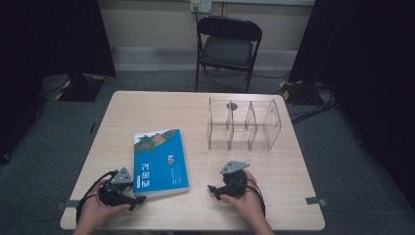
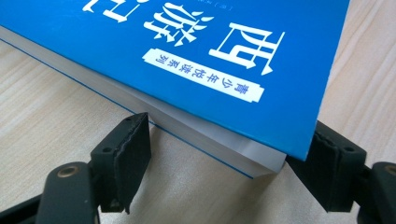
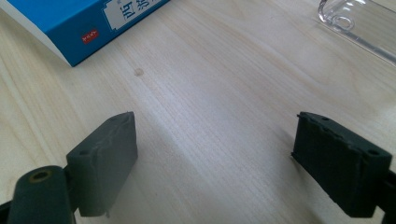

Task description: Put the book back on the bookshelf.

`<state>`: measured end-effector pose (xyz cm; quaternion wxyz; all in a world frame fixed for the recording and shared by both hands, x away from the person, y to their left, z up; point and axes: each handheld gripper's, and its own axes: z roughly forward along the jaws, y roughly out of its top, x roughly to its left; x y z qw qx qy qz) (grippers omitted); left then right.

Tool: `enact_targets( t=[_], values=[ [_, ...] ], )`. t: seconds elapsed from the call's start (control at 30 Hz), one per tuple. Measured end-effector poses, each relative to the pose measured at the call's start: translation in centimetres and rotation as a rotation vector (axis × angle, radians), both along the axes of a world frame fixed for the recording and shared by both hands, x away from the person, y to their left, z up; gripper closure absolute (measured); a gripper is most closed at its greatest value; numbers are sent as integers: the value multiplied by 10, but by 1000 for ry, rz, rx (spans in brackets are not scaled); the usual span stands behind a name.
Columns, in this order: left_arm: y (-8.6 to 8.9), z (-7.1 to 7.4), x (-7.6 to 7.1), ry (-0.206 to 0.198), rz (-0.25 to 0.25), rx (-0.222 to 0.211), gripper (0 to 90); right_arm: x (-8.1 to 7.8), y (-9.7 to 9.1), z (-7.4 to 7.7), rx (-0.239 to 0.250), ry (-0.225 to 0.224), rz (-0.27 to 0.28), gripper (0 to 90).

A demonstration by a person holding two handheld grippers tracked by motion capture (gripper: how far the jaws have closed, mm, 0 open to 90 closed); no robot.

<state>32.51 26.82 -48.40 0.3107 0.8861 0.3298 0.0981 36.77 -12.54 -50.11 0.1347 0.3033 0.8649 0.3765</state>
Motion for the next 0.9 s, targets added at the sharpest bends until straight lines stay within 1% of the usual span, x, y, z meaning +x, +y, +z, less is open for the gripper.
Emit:
enact_targets(
  t=[0.07, 0.13, 0.17, 0.23, 0.3, 0.33, 0.4, 0.43, 0.47, 0.57, 0.7, 0.77, 0.83, 0.9],
  values=[
    [-1, 1, 0, 5, -2, 10, 235, 0, 0, 0, 0, 1, -1, 130],
    [0, 2, 0, 7, 1, 2, 237, 0, 0, 0, -1, 0, -3, 130],
    [0, 3, 1, 7, -3, 7, 238, 0, 0, 0, 0, 0, -3, 130],
    [1, 3, 0, 14, 8, -14, 242, 0, 0, 0, 1, 1, -2, 130],
    [2, 6, 0, 5, 6, -15, 245, 0, 0, 0, 1, 1, -2, 130],
    [1, 7, -1, 3, 13, -30, 249, 0, 0, 0, 1, 1, -2, 130],
    [2, 9, -2, -1, 22, -39, 253, 0, 0, 0, 1, 1, -2, 130],
    [2, 10, -2, 3, 20, -33, 255, 0, 0, 0, 1, 2, -2, 130],
    [1, 10, -2, 4, 26, -41, 257, 0, 0, 0, 1, 0, -1, 130],
    [1, 11, -2, 2, 27, -38, 259, 0, 0, 0, 1, 1, -2, 130],
    [1, 13, 0, 22, 32, -42, 260, 0, 0, 0, 1, 2, -2, 130],
    [1, 14, 0, 22, 31, -42, 260, 0, 0, 0, 1, 1, -1, 130],
    [2, 16, 1, 26, 35, -54, 260, 0, 0, 0, -2, -1, -5, 129],
    [3, 17, 2, 27, 30, -58, 260, 0, 0, 0, -2, -1, -7, 129]
  ],
)
